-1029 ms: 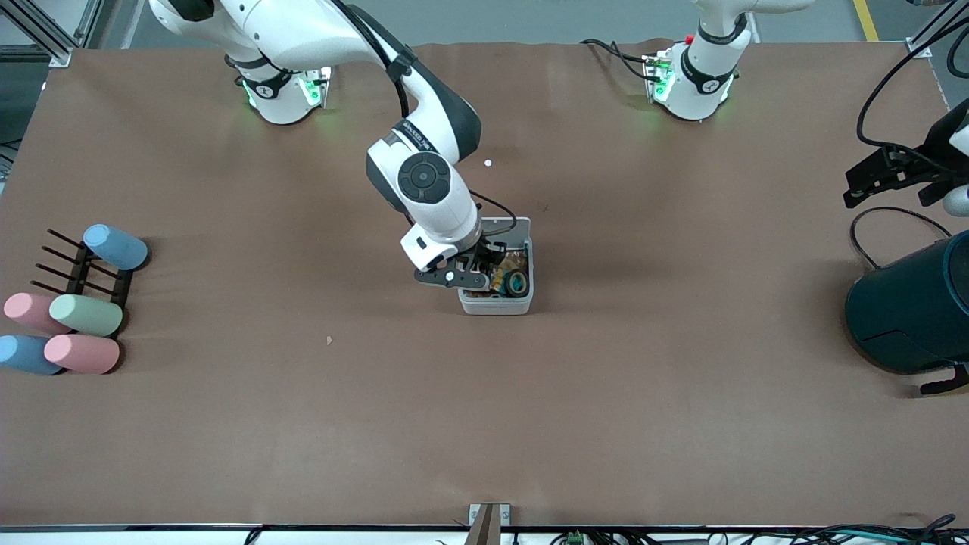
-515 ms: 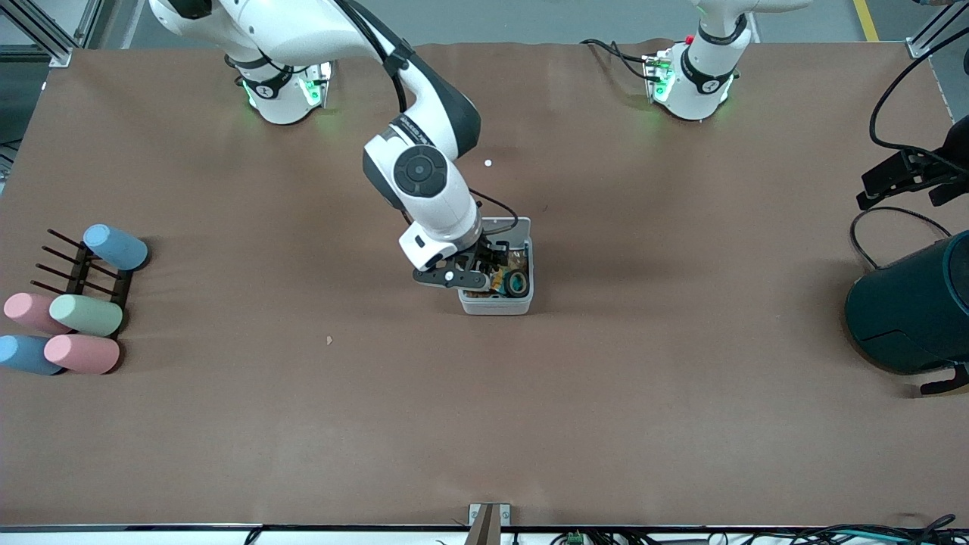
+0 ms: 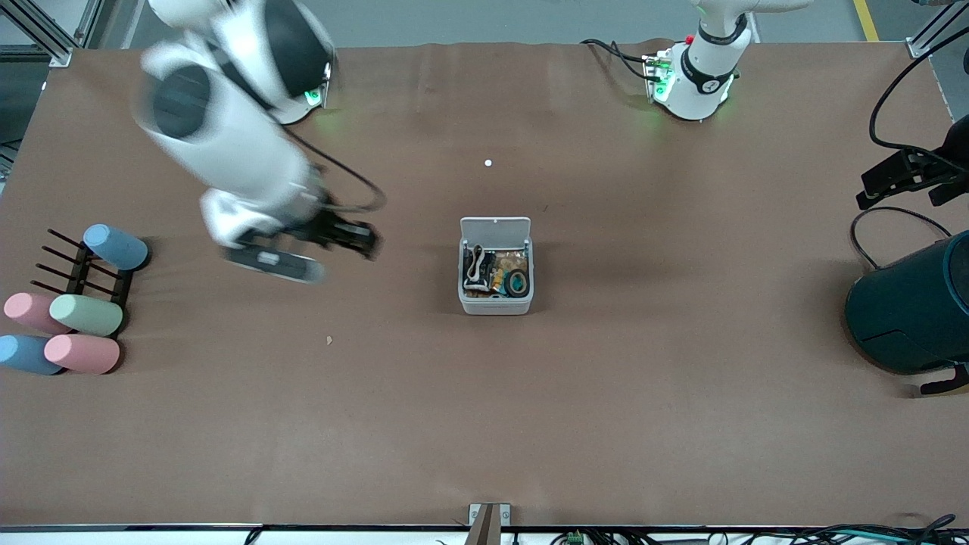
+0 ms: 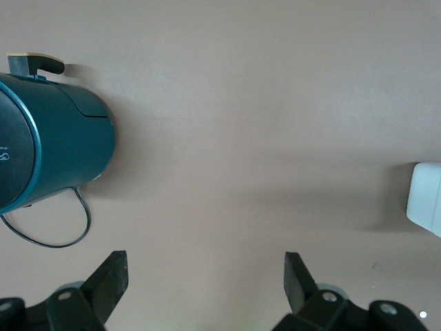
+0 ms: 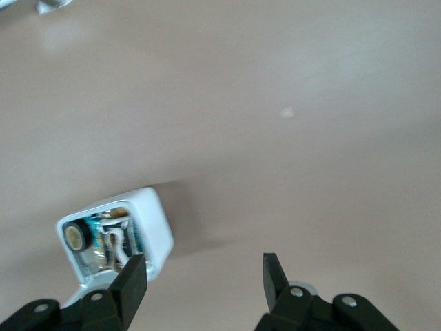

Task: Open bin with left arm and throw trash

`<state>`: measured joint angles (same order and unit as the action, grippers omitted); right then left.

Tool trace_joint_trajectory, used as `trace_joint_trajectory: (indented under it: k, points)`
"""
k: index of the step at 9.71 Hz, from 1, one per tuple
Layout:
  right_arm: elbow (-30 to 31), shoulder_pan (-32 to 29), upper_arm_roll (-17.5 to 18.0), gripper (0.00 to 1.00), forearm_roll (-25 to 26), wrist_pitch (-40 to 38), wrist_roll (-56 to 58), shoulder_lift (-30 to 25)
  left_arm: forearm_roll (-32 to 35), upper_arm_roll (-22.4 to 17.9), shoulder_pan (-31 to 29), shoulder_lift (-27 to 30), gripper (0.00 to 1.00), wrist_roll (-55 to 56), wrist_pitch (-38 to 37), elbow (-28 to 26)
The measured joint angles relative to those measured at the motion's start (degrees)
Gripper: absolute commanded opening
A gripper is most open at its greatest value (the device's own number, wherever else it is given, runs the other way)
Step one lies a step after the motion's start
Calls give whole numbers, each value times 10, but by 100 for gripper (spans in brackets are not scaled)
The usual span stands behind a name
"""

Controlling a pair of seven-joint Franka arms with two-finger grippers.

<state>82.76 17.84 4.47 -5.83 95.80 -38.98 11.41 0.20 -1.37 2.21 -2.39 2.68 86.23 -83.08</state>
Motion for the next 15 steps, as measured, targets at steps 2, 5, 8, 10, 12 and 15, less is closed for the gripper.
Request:
trace_joint_trajectory:
  k: [2, 5, 8, 10, 12, 15]
  points:
    - [4, -77, -1, 95, 3, -77, 82, -57, 0, 0, 1, 0, 100, 0, 0, 1]
    - [8, -160, -1, 100, 15, -131, 225, -83, 0, 0, 1, 0, 100, 0, 0, 1]
    - [7, -180, 2, 100, 54, -135, 250, -88, 0, 0, 0, 0, 100, 0, 0, 1]
    - [6, -180, 4, 100, 57, -134, 250, -91, 0, 0, 0, 0, 100, 0, 0, 1]
    - [1, -180, 4, 100, 57, -134, 251, -92, 0, 0, 0, 0, 100, 0, 0, 1]
    - [-22, -194, 3, 100, 49, -148, 251, -92, 0, 0, 1, 0, 100, -1, 0, 1]
